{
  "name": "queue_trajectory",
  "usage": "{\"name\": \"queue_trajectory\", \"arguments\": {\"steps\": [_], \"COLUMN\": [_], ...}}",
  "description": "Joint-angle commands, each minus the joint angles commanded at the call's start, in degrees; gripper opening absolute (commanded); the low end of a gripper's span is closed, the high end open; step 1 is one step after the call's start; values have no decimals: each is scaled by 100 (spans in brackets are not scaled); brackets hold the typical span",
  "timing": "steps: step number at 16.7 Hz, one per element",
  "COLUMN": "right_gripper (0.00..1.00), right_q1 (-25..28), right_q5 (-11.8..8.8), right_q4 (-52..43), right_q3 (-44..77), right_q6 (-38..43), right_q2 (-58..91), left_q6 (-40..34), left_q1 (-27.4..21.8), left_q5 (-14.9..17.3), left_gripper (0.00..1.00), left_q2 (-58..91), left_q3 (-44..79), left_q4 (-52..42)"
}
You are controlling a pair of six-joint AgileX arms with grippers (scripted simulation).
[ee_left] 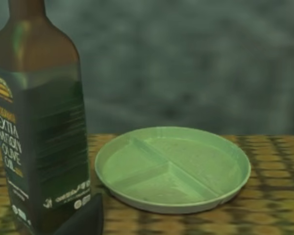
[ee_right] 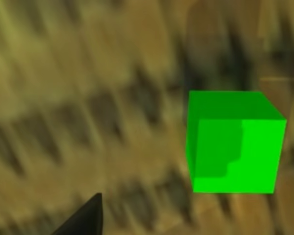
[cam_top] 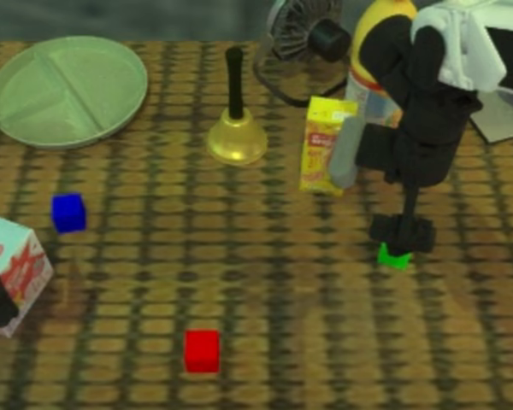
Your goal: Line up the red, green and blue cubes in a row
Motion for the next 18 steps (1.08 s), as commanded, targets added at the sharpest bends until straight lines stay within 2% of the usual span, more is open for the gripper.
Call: {"name": "queue_trajectory", "arguments": {"steps": [5, 12, 17, 18], "right_gripper": [100, 100, 100, 92], "right_q1": [17, 9, 8, 8], "right_q5": [1, 6, 7, 7], "right_q4": [220, 1648, 1724, 1724], "right_q3": [-118, -902, -950, -950], "right_q6": [18, 19, 18, 18], "right_q2": [115, 733, 774, 774], "left_q6": [0, 0, 0, 0], "left_q1": [0, 0, 0, 0], "left_q5": [0, 0, 0, 0], "left_gripper": [100, 100, 100, 100], "left_q2": [0, 0, 0, 0], "left_q3": [0, 0, 0, 0], "left_q4": [0, 0, 0, 0]}}
